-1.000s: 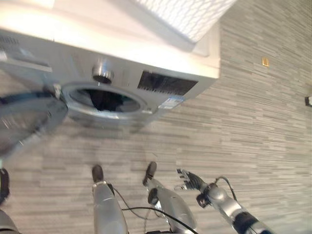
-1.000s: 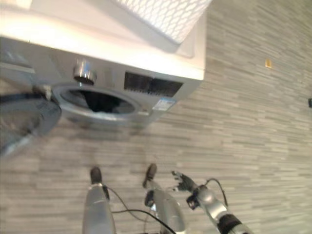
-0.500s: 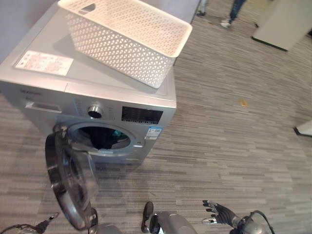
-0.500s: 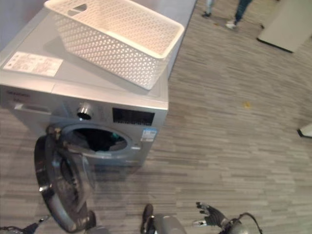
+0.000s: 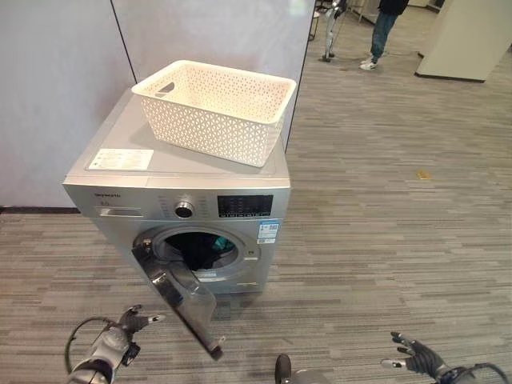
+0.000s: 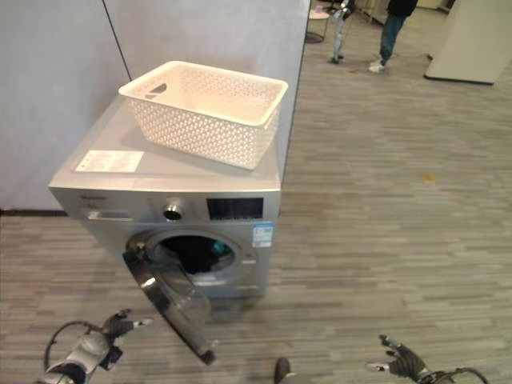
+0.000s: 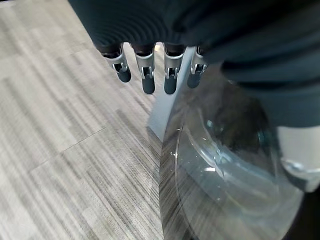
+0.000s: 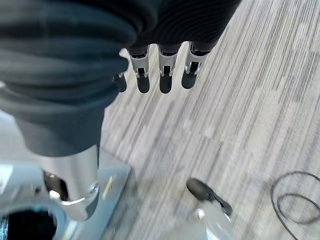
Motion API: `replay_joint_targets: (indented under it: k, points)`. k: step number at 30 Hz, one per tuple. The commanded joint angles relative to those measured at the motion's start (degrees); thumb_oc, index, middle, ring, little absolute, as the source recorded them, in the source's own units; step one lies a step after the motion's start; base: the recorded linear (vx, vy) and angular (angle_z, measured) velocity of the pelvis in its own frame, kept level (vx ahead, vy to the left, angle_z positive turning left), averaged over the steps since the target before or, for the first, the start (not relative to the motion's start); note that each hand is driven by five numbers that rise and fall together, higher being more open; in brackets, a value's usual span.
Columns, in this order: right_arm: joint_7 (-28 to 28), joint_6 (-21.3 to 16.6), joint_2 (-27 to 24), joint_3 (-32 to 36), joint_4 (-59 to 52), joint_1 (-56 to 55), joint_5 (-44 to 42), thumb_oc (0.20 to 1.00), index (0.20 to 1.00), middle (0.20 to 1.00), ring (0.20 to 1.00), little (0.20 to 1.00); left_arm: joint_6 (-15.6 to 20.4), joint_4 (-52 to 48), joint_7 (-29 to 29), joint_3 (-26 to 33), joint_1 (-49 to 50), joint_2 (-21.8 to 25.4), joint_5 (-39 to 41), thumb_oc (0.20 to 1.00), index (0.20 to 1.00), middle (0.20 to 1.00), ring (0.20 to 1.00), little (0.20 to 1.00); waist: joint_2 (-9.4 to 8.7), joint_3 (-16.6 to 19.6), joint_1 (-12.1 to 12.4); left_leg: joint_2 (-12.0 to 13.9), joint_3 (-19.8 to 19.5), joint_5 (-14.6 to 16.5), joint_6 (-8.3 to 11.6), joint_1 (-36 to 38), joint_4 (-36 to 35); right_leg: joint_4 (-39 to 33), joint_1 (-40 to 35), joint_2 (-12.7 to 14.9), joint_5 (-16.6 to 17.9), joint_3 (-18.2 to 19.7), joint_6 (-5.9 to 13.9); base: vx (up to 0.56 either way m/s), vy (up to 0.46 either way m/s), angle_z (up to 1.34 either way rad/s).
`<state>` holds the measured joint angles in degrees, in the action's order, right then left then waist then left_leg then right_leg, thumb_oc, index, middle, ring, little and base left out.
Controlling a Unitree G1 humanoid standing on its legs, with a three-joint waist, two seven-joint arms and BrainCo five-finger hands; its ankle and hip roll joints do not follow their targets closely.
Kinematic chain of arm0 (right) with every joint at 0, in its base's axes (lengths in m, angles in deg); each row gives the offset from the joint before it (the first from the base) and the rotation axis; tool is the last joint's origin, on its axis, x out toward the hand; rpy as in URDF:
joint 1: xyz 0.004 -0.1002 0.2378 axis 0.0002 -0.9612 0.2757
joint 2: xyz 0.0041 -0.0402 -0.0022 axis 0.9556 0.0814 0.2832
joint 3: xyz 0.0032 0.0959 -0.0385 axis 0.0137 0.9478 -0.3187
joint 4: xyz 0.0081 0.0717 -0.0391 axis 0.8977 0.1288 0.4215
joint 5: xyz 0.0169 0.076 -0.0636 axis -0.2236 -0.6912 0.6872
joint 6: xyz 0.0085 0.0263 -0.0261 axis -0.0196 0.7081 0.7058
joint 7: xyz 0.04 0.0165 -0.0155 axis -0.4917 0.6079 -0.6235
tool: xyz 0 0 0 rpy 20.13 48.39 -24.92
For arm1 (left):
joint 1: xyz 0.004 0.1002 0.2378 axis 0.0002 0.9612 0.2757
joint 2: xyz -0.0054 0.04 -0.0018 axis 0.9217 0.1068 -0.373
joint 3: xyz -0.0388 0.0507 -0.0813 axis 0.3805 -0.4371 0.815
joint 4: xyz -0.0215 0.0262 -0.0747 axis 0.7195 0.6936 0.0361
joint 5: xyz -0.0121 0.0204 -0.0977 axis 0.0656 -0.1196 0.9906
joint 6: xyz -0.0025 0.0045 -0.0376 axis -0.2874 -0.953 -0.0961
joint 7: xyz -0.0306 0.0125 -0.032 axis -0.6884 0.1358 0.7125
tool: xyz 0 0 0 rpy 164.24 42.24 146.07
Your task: Grab the laundry basket,head to the washer,open it,put in the laundry and shut it.
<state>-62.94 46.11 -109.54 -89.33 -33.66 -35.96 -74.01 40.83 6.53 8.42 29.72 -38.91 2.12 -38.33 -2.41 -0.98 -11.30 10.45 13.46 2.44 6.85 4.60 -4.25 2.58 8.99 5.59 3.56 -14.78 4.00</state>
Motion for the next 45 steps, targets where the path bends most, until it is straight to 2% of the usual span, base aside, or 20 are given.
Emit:
replay_joint_targets:
  k: [1, 3, 5, 8, 10, 11, 14, 17, 18, 21, 23, 26, 27, 28, 30, 31, 33, 38, 39, 45]
  points:
    - [-0.52, -0.83, -4.19, 0.18, -3.86, 3.75, 1.17, 1.0, 1.0, 1.0, 1.0, 1.0, 1.04, 3.75, 2.5, -0.97, -8.68, -3.09, 2.51, 1.0, 1.0, 1.0, 1.0, 1.0, -2.34, -0.84, -3.2, 5.69, 1.88, -6.88, 2.64, -2.91, -0.75, 0.46, 0.34, 1.35, -2.75, 4.65, 4.53, -0.21, -0.003, -0.06]
    - [-0.27, -0.87, -4.42, 0.09, -4.48, 4.5, 0.79, 1.0, 1.0, 1.0, 1.0, 1.0, 1.23, 3.38, 2.57, -1.47, -10.13, -4.35, 3.78, 1.0, 1.0, 1.0, 1.0, 1.0, -2.34, -1.15, -3.68, 5.64, 2.16, -6.58, 2.61, -3.77, -0.75, 0.16, 1.76, 1.28, -2.07, 5.34, 4.66, -0.21, 0.014, -0.17]
    - [1.17, -1.51, -4.3, -0.87, -7.34, 7.0, -1.15, 1.0, 1.0, 1.0, 1.0, 1.0, 2.09, 0.86, 1.64, -2.57, -16.08, -8.62, 10.68, 1.0, 1.0, 1.0, 1.0, 1.0, -2.26, -2.99, -5.2, 5.66, 2.75, -5.6, 2.8, -6.41, -0.75, 0.28, 6.66, 1.35, -1.07, 8.06, 5.5, -0.21, 0.049, -0.38]
    - [2.28, -2.28, -4.1, -1.59, -8.76, 8.55, -2.61, 1.0, 1.0, 1.0, 1.0, 1.0, 3.39, -0.96, 0.68, -3.41, -20.93, -9.31, 14.69, 1.0, 1.0, 1.0, 1.0, 1.0, -2.83, -3.64, -6.21, 5.57, 3.87, -5.72, 2.75, -8.43, -0.75, 0.11, 9.93, 1.42, 0.07, 9.61, 5.89, -0.13, 0.01, -0.36]
    - [3.48, -3.56, -4.81, -2.93, -10.78, 9.94, -3.72, 1.0, 1.0, 1.0, 1.0, 1.0, 4.58, -1.18, -1.32, -4.17, -30.6, -7.18, 18.85, 1.0, 1.0, 1.0, 1.0, 1.0, -3.77, -5.06, -7.94, 5.49, 4.59, -6.49, 2.87, -11.06, -0.75, 0.12, 13.73, 1.14, 1.38, 11.14, 6.22, -0.14, -0.037, -0.27]
    - [4.14, -4.36, -5.38, -3.78, -11.94, 9.92, -3.99, 1.0, 1.0, 1.0, 1.0, 1.0, 5.32, -1.03, -3.33, -4.69, -37.7, -3.61, 19.9, 1.0, 1.0, 1.0, 1.0, 1.0, -4.32, -5.86, -8.92, 5.69, 4.7, -6.8, 3.14, -12.61, -0.75, -0.51, 15.13, 1.08, 2.18, 11.4, 6.43, -0.13, -0.053, -0.32]
    - [5.97, -5.47, -3.74, -5.1, -11.06, 10.41, -3.64, 1.0, 1.0, 1.0, 1.0, 1.0, 7.59, -2.98, -6.72, -1.86, -46.44, 1.88, 27.03, 1.0, 1.0, 1.0, 1.0, 1.0, -4.4, -7.11, -9.33, 6.09, 4.1, -7.59, 3.61, -15.94, -0.75, -2.18, 17.33, 0.77, 3.45, 11.06, 6.9, -0.1, -0.055, -0.3]
    - [6.41, -5.44, -1.93, -6.65, -7.91, 9.23, -1.03, 1.0, 1.0, 1.0, 1.0, 1.0, 10.21, -8.72, -7.27, 0.1, -41.61, 0.55, 30.65, 1.0, 1.0, 1.0, 1.0, 1.0, -3.79, -8.32, -7.86, 6.08, 3.79, -7.91, 3.48, -15.12, -0.75, -2.56, 16.14, 1.09, 2.99, 10.37, 6.62, -0.02, -0.012, -0.11]
    - [5.81, -5.55, -1.55, -6.06, -7.35, 7.75, -0.67, 1.0, 1.0, 1.0, 1.0, 1.0, 11.49, -15.7, -6.97, 0.9, -31.84, -0.78, 29.88, 1.0, 1.0, 1.0, 1.0, 1.0, -3.27, -8.79, -6.41, 5.92, 3.35, -7.93, 3.24, -14.17, -0.75, -2.36, 14.89, 1.31, 2.48, 10.0, 6.25, -0.01, 0.002, -0.05]
    - [5.35, -5.63, -0.25, -4.77, -5.1, 6.76, 0.45, 1.0, 1.0, 1.0, 1.0, 1.0, 12.79, -24.78, -3.71, 1.95, -12.78, -3.16, 28.66, 1.0, 1.0, 1.0, 1.0, 1.0, -2.01, -8.31, -3.83, 5.44, 3.07, -7.39, 2.81, -12.78, -0.75, -2.79, 12.71, 1.63, 2.15, 9.69, 5.88, 0.02, 0.032, -0.02]
    - [5.03, -5.48, 0.45, -4.58, -3.18, 6.56, 2.27, 1.0, 1.0, 1.0, 1.0, 1.0, 13.26, -27.86, -0.54, 2.39, -2.65, -5.49, 30.24, 1.0, 1.0, 1.0, 1.0, 1.0, -1.21, -7.37, -2.32, 5.07, 2.93, -6.85, 2.49, -11.74, -0.75, -3.49, 11.02, 1.83, 1.92, 9.48, 5.77, 0.06, 0.025, 0.13]
    - [4.58, -5.8, 1.91, -3.57, -0.06, 6.27, 3.94, 1.0, 1.0, 1.0, 1.0, 1.0, 14.5, -31.72, 3.61, 2.73, 10.52, -5.24, 28.37, 1.0, 1.0, 1.0, 1.0, 1.0, -0.64, -5.87, 0.65, 4.22, 2.92, -7.39, 1.69, -10.78, -0.75, -4.72, 8.64, 2.21, 2.69, 8.61, 5.24, 0.02, -0.013, 0.21]
    - [4.59, -5.81, 1.92, -3.62, -0.06, 6.24, 3.94, 1.0, 1.0, 1.0, 1.0, 1.0, 14.48, -31.77, 3.61, 2.75, 10.6, -5.21, 28.37, 1.0, 1.0, 1.0, 1.0, 1.0, -0.66, -5.79, 0.63, 4.21, 2.92, -7.4, 1.69, -10.81, -0.75, -4.77, 8.65, 2.22, 2.72, 8.61, 5.24, 0.0, -0.038, 0.13]
    - [4.73, -6.25, 3.15, -3.38, 2.61, 5.77, 5.49, 1.0, 1.0, 1.0, 1.0, 1.0, 14.76, -31.36, 6.54, 3.3, 16.82, -4.93, 27.89, 1.0, 1.0, 1.0, 1.0, 1.0, -0.13, -4.5, 2.29, 3.72, 2.47, -7.12, 1.49, -9.64, -0.75, -5.41, 6.49, 2.42, 2.56, 7.63, 5.38, 0.07, -0.022, 0.19]
    - [5.45, -6.51, 4.78, -2.93, 5.98, 5.36, 6.06, 1.0, 1.0, 1.0, 1.0, 1.0, 15.59, -32.45, 7.03, 4.99, 22.26, -4.75, 27.12, 1.0, 1.0, 1.0, 1.0, 1.0, 0.03, -3.47, 3.93, 3.24, 1.41, -6.93, 1.14, -8.48, -0.75, -5.93, 4.18, 2.59, 2.35, 6.36, 5.44, 0.05, -0.039, 0.29]
    - [5.45, -6.51, 4.78, -2.94, 5.98, 5.36, 6.06, 1.0, 1.0, 1.0, 1.0, 1.0, 15.59, -32.45, 7.03, 4.99, 22.27, -4.75, 27.12, 1.0, 1.0, 1.0, 1.0, 1.0, 0.02, -3.48, 3.92, 3.24, 1.4, -6.93, 1.14, -8.47, -0.75, -5.93, 4.17, 2.59, 2.36, 6.35, 5.44, 0.02, -0.043, 0.36]
    - [7.32, -6.92, 8.06, -2.66, 10.91, 4.74, 6.78, 1.0, 1.0, 1.0, 1.0, 1.0, 17.25, -30.95, 4.32, 8.23, 26.79, -5.43, 23.37, 1.0, 1.0, 1.0, 1.0, 1.0, 0.05, -2.34, 6.46, 2.51, -0.21, -6.76, 0.73, -7.05, -0.75, -6.47, 1.1, 3.09, 1.77, 4.45, 5.64, 0.01, -0.057, 0.23]
    - [9.68, -6.11, 11.82, -3.55, 18.85, 6.11, 7.62, 1.0, 1.0, 1.0, 1.0, 1.0, 16.19, -20.83, 2.9, 11.16, 27.44, -7.86, 23.67, 1.0, 1.0, 1.0, 1.0, 1.0, 0.04, -1.22, 8.85, 1.38, -1.87, -6.48, 0.01, -5.46, -0.75, -6.55, -2.02, 4.22, 1.23, 2.65, 5.77, -0.03, -0.019, 0.31]
    - [10.36, -5.08, 13.21, -3.48, 21.58, 6.89, 8.19, 1.0, 1.0, 1.0, 1.0, 1.0, 14.48, -15.06, 4.85, 13.24, 27.13, -9.61, 27.5, 1.0, 1.0, 1.0, 1.0, 1.0, 0.31, -1.14, 9.59, 0.69, -2.59, -6.01, -0.5, -4.27, -0.6, -6.13, -3.35, 4.81, 0.83, 2.01, 5.77, -0.03, 0.019, 0.16]
    - [11.31, -3.01, 18.48, -2.54, 31.52, 7.41, 7.82, 1.0, 1.0, 1.0, 1.0, 1.0, 11.98, -3.02, 5.29, 21.03, 26.41, -13.44, 33.49, 1.0, 1.0, 1.0, 1.0, 1.0, 0.22, 0.61, 11.05, -0.42, -4.45, -4.57, -1.04, -1.81, -0.32, -5.92, -7.73, 6.24, -0.44, -0.06, 5.75, 0.0, 0.017, 0.15]
